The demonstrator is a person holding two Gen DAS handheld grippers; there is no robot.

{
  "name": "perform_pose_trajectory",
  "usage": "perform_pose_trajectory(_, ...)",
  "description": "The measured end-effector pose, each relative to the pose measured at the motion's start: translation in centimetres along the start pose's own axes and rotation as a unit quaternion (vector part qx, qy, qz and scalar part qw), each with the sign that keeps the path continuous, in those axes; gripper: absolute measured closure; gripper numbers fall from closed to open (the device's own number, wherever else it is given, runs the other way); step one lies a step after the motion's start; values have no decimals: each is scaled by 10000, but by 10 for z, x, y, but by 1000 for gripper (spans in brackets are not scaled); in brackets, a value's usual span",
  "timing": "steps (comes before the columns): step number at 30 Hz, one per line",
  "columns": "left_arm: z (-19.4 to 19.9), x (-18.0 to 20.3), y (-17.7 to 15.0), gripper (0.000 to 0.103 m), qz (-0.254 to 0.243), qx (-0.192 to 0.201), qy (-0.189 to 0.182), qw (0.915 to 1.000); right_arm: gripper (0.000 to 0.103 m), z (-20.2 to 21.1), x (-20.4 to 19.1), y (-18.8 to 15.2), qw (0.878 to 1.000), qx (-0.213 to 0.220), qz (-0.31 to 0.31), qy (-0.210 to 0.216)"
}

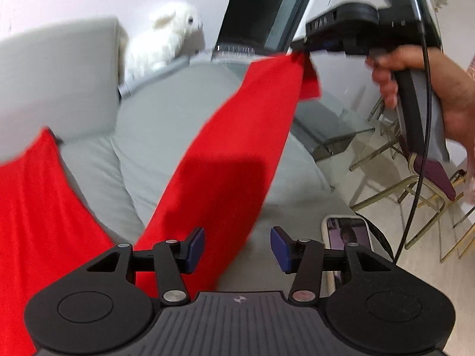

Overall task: Fold clothes
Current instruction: 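Pull the sleeve out straight with the right gripper and release it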

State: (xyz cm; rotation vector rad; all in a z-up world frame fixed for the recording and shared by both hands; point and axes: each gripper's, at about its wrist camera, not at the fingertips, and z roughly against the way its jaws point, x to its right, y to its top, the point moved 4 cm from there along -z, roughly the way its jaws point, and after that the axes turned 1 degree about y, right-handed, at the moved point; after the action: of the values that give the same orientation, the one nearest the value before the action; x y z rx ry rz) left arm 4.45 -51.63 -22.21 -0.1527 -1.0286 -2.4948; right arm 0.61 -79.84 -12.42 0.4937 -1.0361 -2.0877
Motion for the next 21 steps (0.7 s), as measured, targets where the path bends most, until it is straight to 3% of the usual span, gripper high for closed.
perform_pose_trajectory(1,-6,-2,1,56,-22,-27,-2,10000,71,-6,8,-11,9998,-190,-14,-49)
perform_pose_trajectory(2,-12,2,2,56,-67,-61,-19,10000,68,-11,16,-22,9993,-335,5,-154)
perform_pose_trajectory(7,-33,15,16,56,-150,17,-96,9998,63,-14,47,-66,9971,-724,-190,-118)
perform_pose_trajectory(12,-53,31,32,56,-71,143,-48,9999,63,-14,92,-83,9875,-666,-1391,312)
perform_pose_trajectory(15,-58,38,44,56,-39,191,-98,9998,59,-21,112,-83,9680,-584,-2344,673)
perform_pose_trajectory(16,-59,40,47,56,-41,204,-108,9997,55,-25,117,-83,9586,-562,-2668,817)
perform_pose_trajectory(19,-66,42,58,56,-61,234,-98,9997,54,-40,127,-81,9225,-566,-3586,1312)
perform_pose_trajectory(21,-69,43,65,56,-68,243,-69,9997,53,-46,127,-80,9081,-707,-3860,1465)
